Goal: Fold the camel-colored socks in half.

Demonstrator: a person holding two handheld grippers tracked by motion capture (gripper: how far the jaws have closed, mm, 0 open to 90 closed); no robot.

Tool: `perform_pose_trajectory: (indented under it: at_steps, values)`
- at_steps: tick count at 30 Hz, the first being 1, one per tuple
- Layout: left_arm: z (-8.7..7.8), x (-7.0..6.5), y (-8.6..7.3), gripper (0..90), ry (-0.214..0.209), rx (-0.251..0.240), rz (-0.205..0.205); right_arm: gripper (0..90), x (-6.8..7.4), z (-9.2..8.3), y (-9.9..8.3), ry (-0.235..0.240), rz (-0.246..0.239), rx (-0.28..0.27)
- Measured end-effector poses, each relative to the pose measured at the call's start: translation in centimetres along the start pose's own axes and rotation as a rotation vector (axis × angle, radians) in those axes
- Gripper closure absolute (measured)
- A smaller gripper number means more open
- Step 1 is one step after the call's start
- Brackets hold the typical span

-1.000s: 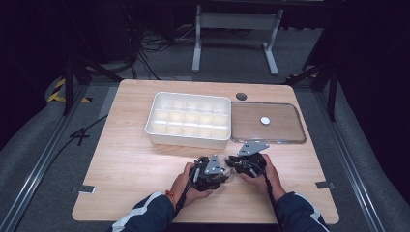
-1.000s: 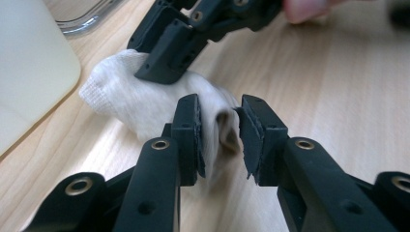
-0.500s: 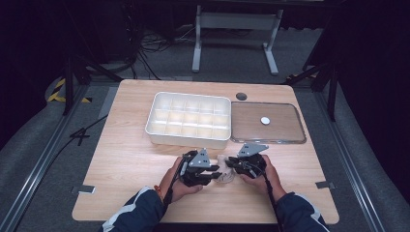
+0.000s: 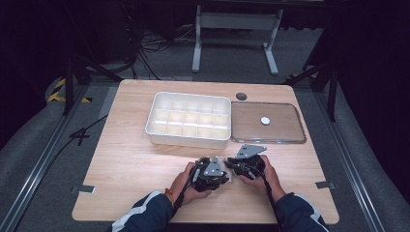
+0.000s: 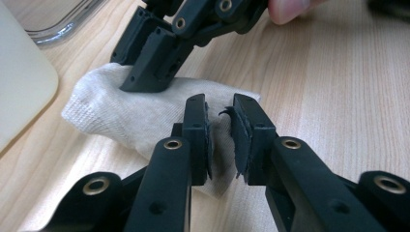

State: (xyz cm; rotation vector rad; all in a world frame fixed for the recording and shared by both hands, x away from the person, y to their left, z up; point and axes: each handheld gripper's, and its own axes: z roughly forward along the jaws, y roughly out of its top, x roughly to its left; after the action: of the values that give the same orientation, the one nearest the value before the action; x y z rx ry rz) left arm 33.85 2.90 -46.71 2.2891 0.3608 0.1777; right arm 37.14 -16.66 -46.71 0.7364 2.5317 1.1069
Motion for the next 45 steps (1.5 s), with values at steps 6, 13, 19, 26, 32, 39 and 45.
perform_pose_trajectory:
  at_steps: [6,13,19,26,32,39,45]
  values:
    - [0.1,0.0,-0.2,77.1,0.002,-0.003,0.004,82.4,0.0,-0.1,0.1,-0.014,-0.006,0.002]
    - [0.2,0.0,-0.3,77.5,-0.004,-0.011,0.000,87.4,-0.8,-1.0,0.4,-0.081,0.028,-0.032]
    - [0.2,0.2,-0.4,77.7,-0.015,-0.014,-0.004,87.4,-0.3,-2.0,1.2,-0.001,-0.006,-0.145]
    - [0.2,0.2,-0.4,78.0,-0.017,-0.016,-0.003,87.5,0.6,0.1,1.5,0.052,-0.066,-0.078]
    - [0.2,0.1,-0.3,78.0,-0.012,-0.011,0.003,88.5,-0.4,0.8,0.8,0.010,-0.016,-0.036]
    - [0.2,0.2,-0.4,78.0,-0.016,-0.010,-0.002,88.6,-1.1,1.1,0.1,-0.059,0.021,0.007]
    - [0.2,0.2,-0.4,78.0,-0.018,-0.011,0.000,86.7,-1.8,0.5,-0.1,-0.080,0.038,0.004]
